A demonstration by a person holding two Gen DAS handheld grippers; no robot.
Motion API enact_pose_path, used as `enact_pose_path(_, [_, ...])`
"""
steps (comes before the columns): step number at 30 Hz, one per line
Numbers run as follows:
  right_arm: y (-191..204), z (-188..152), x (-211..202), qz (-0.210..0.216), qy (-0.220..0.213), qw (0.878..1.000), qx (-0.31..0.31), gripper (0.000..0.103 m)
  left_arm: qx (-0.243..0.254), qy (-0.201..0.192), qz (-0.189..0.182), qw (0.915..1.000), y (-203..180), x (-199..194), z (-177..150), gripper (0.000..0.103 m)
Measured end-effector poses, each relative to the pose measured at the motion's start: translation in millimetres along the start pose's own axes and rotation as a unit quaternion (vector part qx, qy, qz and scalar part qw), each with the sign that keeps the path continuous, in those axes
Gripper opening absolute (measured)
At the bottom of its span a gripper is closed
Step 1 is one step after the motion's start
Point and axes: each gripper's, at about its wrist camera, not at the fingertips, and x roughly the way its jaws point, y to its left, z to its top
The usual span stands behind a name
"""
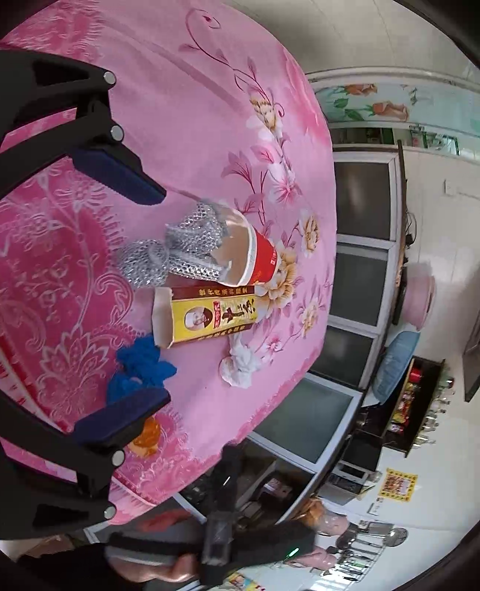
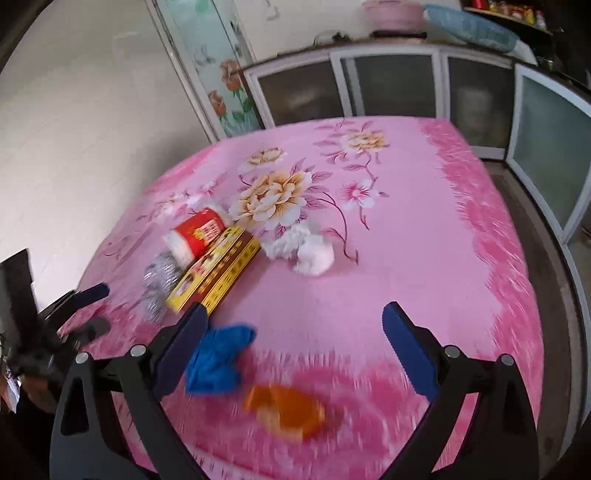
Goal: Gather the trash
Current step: 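Grasp the silver mesh scrubber with the left gripper while the right grasps a white tissue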
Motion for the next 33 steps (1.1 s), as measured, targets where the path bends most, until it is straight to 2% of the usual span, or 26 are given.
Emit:
enact_pose_path(1, [-1,4,7,-0.004,0.005,1.000,-0.001,0.087,0.003,0.004,0.001,1.0000,1,3,0,0.095])
enact_pose_path(6, [-7,25,45,-0.038,0.026,0.999,0.007,0.086,0.004,0.028,-0.001,0.9996,11,24,7,0.095])
enact_pose_path(10, [-8,36,69,-0.061,0.048,0.997,-0.001,0.077,-0.010,0.044,0.000,0.9990,23,40,9,0.095])
enact_pose_path(18, [-4,44,99,-0.067,0.068,0.995,-0.016,0.076,-0.042,0.055,-0.021,0.9974,33,59,14,0.095])
enact_pose_path(20, [-5,44,104,-0.067,0.075,0.995,-0.014,0.072,-0.048,0.059,-0.023,0.9968,36,64,14,0.095])
enact_pose_path(22, [-3,44,106,-0.066,0.079,0.994,-0.017,0.061,-0.056,0.059,-0.016,0.9966,39,67,14,0.095])
enact_pose_path(23, [-1,44,106,-0.067,0.079,0.994,-0.021,0.059,-0.060,0.055,-0.021,0.9965,41,67,14,0.093])
enact_pose_path(25, [3,45,107,-0.067,0.083,0.994,-0.029,0.048,-0.065,0.055,-0.025,0.9961,44,67,15,0.070])
enact_pose_path(26, [5,45,108,-0.067,0.086,0.994,-0.030,0.045,-0.066,0.056,-0.025,0.9960,45,68,16,0.064])
enact_pose_path(29, [9,46,109,-0.072,0.086,0.993,-0.033,0.035,-0.064,0.062,-0.025,0.9957,44,70,15,0.033])
enact_pose_path(30, [11,46,109,-0.074,0.084,0.993,-0.035,0.033,-0.064,0.063,-0.027,0.9956,43,71,15,0.028])
enact_pose_path(32, [15,45,108,-0.080,0.085,0.992,-0.045,0.029,-0.059,0.061,-0.030,0.9959,42,70,14,0.010])
enact_pose_path(33, [17,45,107,-0.083,0.081,0.992,-0.049,0.028,-0.059,0.060,-0.030,0.9961,42,70,14,0.008])
